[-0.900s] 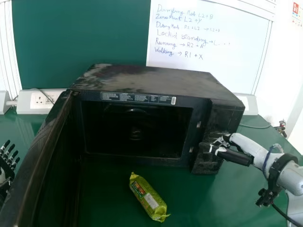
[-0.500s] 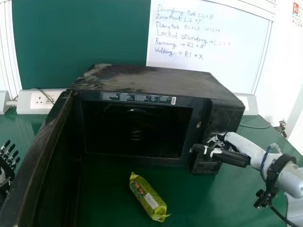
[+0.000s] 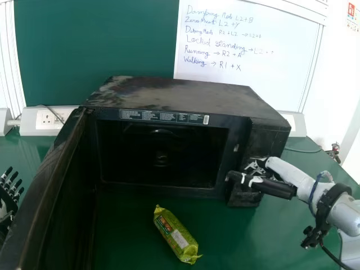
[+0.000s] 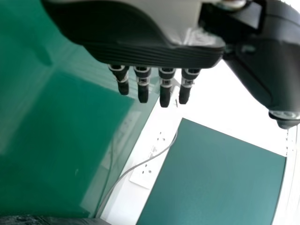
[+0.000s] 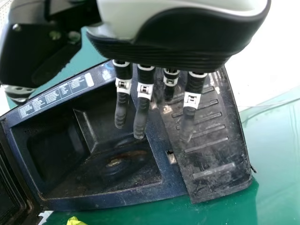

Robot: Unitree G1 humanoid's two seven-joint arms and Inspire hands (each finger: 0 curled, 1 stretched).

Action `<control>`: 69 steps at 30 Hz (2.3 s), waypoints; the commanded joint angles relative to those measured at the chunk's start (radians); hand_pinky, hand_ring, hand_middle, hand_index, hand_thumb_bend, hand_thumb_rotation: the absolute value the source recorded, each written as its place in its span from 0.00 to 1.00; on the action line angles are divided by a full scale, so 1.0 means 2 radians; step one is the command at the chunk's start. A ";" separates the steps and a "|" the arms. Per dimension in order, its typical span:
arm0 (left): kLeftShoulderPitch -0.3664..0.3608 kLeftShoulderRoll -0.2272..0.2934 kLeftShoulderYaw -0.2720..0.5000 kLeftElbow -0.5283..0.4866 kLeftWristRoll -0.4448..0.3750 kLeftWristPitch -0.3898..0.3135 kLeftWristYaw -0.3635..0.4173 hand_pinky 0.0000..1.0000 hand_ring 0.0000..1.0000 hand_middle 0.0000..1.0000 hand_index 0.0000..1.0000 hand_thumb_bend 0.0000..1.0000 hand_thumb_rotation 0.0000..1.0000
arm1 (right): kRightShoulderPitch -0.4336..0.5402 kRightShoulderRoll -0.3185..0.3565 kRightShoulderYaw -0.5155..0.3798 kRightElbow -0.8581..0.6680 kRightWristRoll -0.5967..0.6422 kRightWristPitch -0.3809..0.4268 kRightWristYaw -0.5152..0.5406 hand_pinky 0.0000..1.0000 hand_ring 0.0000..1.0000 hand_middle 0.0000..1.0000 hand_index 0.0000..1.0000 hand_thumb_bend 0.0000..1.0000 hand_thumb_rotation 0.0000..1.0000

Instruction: Put biscuit inside oven

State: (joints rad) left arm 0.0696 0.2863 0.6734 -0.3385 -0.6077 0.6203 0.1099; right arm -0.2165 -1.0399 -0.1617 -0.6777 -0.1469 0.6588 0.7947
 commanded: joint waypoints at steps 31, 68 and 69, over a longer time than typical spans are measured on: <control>0.000 -0.004 -0.006 -0.018 -0.001 0.003 0.007 0.78 0.80 0.82 0.73 0.56 0.00 | -0.130 -0.041 0.186 -0.134 -0.028 0.102 0.021 0.60 0.70 0.75 0.81 0.99 0.46; 0.001 -0.010 -0.014 -0.037 0.000 0.013 0.024 0.76 0.78 0.80 0.71 0.56 0.00 | -0.164 0.067 0.365 -0.110 -0.285 0.072 0.111 0.75 0.77 0.79 0.80 1.00 0.60; 0.001 -0.010 -0.014 -0.037 0.000 0.014 0.024 0.76 0.78 0.80 0.71 0.56 0.00 | -0.161 0.074 0.366 -0.108 -0.293 0.070 0.114 0.75 0.77 0.80 0.80 1.00 0.60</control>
State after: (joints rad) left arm 0.0745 0.2740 0.6503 -0.3992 -0.6087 0.6403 0.1519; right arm -0.5333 -0.9097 0.5605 -0.9052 -0.7090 0.8069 1.0129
